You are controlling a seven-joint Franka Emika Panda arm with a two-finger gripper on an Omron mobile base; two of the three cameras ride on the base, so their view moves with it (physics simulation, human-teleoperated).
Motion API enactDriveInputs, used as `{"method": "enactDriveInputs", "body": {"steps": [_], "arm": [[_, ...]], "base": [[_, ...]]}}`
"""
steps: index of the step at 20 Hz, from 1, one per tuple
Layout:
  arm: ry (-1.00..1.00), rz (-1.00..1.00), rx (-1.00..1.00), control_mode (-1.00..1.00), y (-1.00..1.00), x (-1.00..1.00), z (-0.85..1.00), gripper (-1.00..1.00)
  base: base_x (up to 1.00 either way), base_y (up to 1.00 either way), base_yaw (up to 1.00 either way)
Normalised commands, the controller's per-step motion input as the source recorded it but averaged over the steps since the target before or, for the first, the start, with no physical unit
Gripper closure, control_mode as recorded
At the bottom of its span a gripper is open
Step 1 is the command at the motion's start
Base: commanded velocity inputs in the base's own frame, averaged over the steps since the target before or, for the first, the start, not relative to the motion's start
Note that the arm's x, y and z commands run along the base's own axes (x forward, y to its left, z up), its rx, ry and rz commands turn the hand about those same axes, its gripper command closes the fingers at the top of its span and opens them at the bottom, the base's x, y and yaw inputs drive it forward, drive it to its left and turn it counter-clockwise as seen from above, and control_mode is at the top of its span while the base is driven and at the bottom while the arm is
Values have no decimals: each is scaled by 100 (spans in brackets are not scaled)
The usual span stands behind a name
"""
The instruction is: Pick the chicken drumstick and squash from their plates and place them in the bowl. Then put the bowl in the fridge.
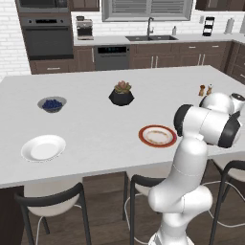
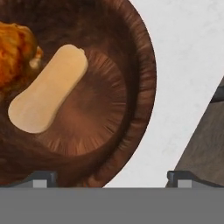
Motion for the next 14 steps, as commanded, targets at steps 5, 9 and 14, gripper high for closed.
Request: {"method": "enactDriveInputs", "body": {"steps": [5, 9, 14], "arm": [[0, -4, 3, -100, 0, 14, -22, -100], [1, -4, 1, -100, 0, 16, -24, -100], [0, -4, 0, -100, 1, 26, -25, 100]], "base": [[0, 0, 0], [0, 0, 0], [0, 0, 0]]}}
